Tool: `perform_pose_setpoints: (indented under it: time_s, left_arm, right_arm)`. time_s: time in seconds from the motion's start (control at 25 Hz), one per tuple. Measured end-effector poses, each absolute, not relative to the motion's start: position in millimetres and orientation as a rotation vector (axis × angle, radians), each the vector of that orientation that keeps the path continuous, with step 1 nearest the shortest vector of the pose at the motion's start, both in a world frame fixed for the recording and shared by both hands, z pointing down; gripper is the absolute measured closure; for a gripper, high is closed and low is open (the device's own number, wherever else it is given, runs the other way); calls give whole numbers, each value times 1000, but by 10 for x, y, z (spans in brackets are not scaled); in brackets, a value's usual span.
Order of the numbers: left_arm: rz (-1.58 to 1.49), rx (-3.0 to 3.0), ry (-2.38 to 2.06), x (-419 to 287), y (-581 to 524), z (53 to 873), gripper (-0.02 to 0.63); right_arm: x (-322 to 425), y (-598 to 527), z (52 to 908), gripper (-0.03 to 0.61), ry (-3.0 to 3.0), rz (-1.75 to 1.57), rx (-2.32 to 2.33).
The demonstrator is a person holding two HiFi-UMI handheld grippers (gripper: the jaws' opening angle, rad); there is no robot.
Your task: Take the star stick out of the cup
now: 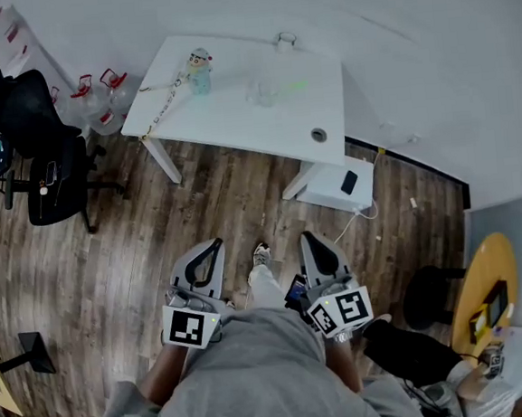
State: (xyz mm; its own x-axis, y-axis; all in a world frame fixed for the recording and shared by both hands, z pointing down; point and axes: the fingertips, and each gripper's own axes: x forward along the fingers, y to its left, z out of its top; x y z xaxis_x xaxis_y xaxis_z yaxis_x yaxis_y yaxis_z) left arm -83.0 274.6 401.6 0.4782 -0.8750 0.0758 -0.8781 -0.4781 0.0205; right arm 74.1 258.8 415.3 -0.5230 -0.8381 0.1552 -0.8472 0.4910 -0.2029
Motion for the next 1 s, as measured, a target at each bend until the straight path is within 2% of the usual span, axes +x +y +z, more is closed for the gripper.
perform_pose_setpoints:
  time_s: [1.0]
  left_arm:
    - [93,2550,-1771,-197,1166,4003,582]
  right_arm:
    - [1344,751,4236,543,-2776,414,1327]
